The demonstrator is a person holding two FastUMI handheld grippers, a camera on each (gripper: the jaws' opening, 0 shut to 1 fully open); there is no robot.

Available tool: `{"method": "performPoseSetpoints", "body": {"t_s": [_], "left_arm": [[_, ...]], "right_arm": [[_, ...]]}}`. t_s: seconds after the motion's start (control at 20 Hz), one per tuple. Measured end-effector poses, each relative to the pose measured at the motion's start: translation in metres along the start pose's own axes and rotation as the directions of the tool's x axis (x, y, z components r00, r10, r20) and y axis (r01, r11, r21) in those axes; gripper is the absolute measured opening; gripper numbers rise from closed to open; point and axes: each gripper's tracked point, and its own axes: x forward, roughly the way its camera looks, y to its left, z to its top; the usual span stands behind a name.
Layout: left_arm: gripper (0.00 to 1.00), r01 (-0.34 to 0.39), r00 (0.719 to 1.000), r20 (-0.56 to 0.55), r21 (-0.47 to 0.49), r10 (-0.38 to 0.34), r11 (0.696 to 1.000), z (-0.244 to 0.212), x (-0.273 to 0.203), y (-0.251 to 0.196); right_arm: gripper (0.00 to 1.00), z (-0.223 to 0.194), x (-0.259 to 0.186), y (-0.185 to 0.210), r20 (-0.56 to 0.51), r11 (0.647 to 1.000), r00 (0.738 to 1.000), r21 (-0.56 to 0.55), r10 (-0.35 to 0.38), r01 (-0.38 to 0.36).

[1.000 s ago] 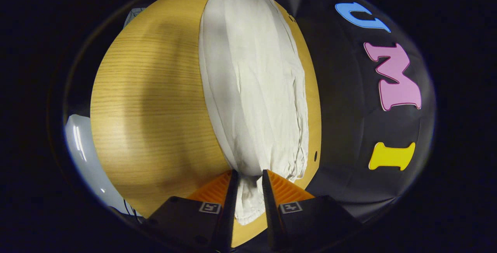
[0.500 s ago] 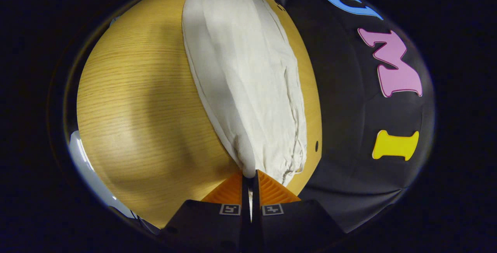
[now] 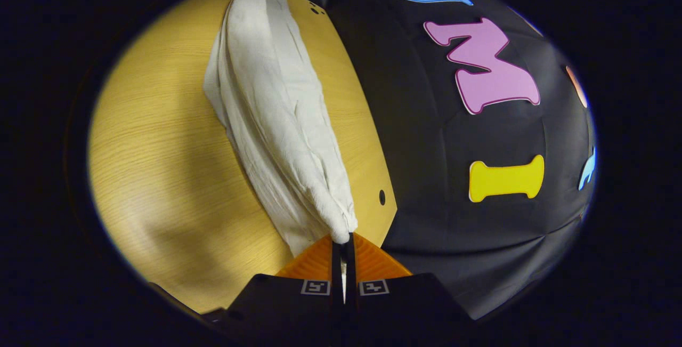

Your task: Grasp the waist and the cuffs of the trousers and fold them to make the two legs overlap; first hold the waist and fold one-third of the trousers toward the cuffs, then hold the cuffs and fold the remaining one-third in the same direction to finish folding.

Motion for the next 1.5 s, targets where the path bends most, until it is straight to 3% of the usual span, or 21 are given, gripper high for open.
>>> {"method": "performPoseSetpoints", "body": {"t_s": [0.4,0.8,1.2,1.35,1.5], "left_arm": [[0.05,-0.065,0.998,0.011,-0.086,0.067,0.994,0.034,0.038,0.048],[0.05,-0.025,0.999,-0.031,-0.114,0.022,0.993,0.046,0.09,0.05],[0.05,0.006,0.996,-0.092,-0.083,-0.013,0.997,0.045,0.136,0.038],[0.05,-0.003,0.993,-0.117,-0.049,-0.003,0.999,0.046,0.146,0.033],[0.06,-0.014,0.992,-0.127,-0.04,0.009,0.999,0.047,0.149,0.031]], "right_arm": [[0.05,0.013,0.052,-0.034,-0.006,0.999,1.0,0.039,-0.029,0.029],[0.05,0.013,0.102,-0.024,-0.03,0.992,0.998,0.113,0.054,-0.05],[0.07,0.011,0.145,-0.007,-0.066,0.983,0.99,0.145,0.121,-0.111],[0.16,0.003,0.154,-0.003,-0.094,0.985,0.988,0.131,0.121,-0.108],[0.39,-0.001,0.157,-0.007,-0.113,0.986,0.988,0.142,0.109,-0.093]]}}
